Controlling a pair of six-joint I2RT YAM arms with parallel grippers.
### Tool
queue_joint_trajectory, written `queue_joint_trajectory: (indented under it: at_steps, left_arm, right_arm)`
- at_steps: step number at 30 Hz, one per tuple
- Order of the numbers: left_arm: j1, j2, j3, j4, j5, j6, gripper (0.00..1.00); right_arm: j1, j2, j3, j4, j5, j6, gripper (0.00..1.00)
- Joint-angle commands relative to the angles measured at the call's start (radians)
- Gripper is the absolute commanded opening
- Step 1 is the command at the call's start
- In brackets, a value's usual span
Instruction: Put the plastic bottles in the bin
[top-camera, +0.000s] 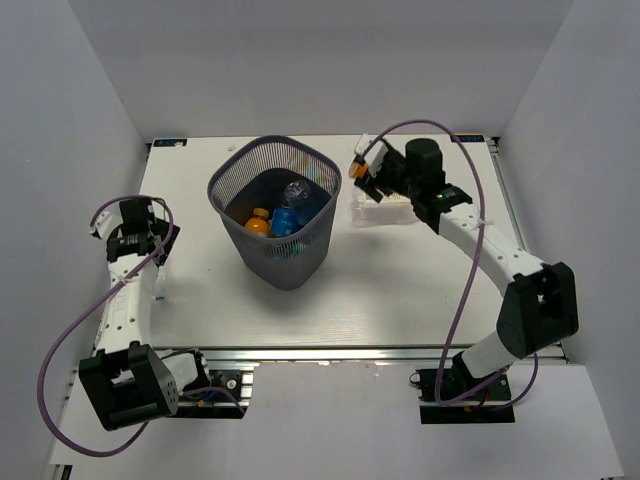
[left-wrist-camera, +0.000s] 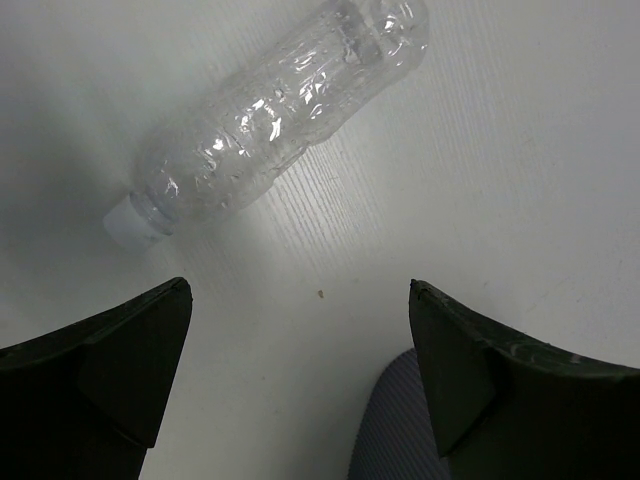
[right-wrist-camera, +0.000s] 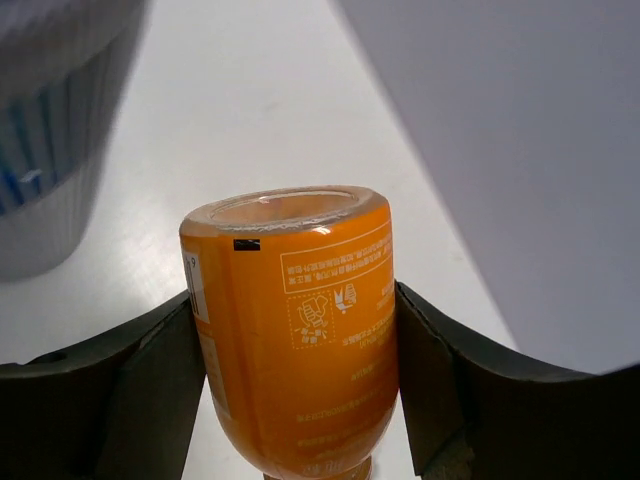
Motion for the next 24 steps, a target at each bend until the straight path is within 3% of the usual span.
queue_joint_trajectory:
  at_steps: [1,4,7,13,20,22,24]
  left_arm:
    - [0.006,-0.039,-0.03,0.003,-0.014,-0.021,0.98]
    - [0.005,-0.052,-0.049,0.014,0.035,-0.001,0.98]
    - [0.008,-0.078,-0.064,0.003,0.02,-0.009,0.98]
    - [0.006,-0.08,-0.06,-0.011,-0.003,-0.024,0.98]
    - [0.006,-0.039,-0.029,0.005,0.043,0.017,0.98]
    - [0.006,-0.031,-0.023,-0.001,0.038,0.016,0.98]
    - [0.006,-0.029,-0.018,0.017,0.046,0.022,0.98]
  right_arm:
    - [0.004,-0.066,0.094,0.154,0.211,0.152,0.43]
    - [0.025,-0.076,0.202,0.179,0.237,0.215,0.41]
    - [0.069,-0.058,0.34,0.09,0.21,0.237,0.42]
    - [0.269,0.022,0.481,-0.057,0.091,0.203,0.49]
    - [0.422,0.149,0.535,-0.088,0.154,0.292,0.69]
    - [0.436,0.183,0.548,-0.093,0.165,0.312,0.89]
    - [0.444,0.204,0.572,-0.097,0.177,0.343,0.89]
